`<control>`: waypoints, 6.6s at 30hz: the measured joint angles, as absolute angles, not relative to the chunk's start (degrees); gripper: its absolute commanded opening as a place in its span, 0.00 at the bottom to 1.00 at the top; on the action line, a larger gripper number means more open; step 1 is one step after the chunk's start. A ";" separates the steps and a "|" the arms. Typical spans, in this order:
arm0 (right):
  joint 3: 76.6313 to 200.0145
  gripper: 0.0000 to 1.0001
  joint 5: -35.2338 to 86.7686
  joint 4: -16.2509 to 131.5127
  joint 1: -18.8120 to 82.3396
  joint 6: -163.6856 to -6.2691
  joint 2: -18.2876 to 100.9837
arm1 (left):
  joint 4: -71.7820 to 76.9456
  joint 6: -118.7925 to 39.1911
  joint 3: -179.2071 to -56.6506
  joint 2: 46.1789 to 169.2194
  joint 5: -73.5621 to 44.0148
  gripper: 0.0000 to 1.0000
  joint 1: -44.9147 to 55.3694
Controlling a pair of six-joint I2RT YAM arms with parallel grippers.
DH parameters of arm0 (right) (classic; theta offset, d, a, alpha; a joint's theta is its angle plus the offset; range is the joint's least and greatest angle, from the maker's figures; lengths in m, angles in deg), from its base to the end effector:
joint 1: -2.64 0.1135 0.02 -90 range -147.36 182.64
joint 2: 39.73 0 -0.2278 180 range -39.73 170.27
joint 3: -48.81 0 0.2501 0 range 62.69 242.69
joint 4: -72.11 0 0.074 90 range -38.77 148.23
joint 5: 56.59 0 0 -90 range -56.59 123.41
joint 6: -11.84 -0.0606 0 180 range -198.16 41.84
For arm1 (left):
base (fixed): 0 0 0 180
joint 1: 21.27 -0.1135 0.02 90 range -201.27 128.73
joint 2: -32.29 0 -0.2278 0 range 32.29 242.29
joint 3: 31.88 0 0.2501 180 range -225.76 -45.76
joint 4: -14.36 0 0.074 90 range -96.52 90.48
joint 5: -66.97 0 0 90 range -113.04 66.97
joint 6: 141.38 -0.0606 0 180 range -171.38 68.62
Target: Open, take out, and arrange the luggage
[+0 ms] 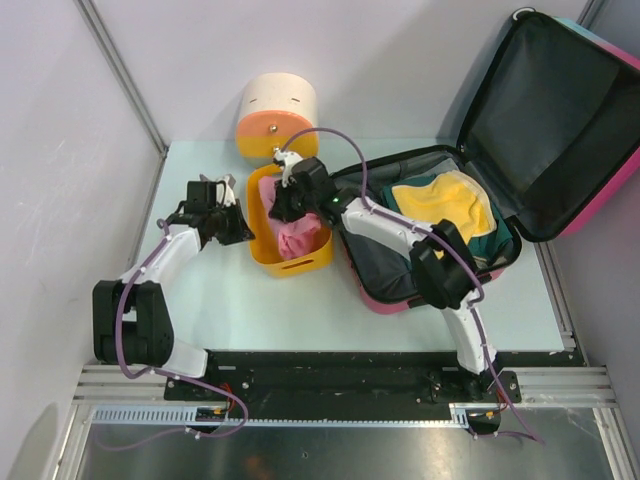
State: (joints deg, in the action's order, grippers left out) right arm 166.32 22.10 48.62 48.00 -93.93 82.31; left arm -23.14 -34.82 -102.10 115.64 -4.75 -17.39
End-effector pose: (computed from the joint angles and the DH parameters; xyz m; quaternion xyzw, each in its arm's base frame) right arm 0.3485 0.3698 0.2242 -0.2669 0.8118 0.3333 0.3982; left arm 0.3186 -0.0407 0.1813 -0.0495 0.9298 -0.2062 0.3008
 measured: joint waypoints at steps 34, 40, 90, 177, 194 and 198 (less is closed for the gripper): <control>177.10 0.02 32.70 38.85 51.83 -77.08 96.62 | -24.17 -34.89 -99.08 111.16 -9.76 0.00 -15.91; 176.90 0.58 31.19 37.98 51.85 -77.23 95.79 | -24.56 -34.89 -98.77 110.62 -9.95 0.22 -15.86; 177.91 0.06 33.64 34.26 50.71 -81.69 98.79 | -23.79 -36.11 -98.66 112.23 0.80 0.42 -19.71; 141.19 0.56 17.31 16.27 11.02 -53.76 59.86 | -20.49 -44.33 -109.61 105.48 12.17 0.67 -24.63; 141.36 0.00 15.91 17.17 11.96 -53.83 62.18 | -20.56 -44.42 -108.30 103.62 12.17 0.66 -24.63; 143.79 0.00 11.85 16.69 11.87 -56.32 62.18 | -20.56 -44.53 -108.33 103.62 12.19 0.66 -24.63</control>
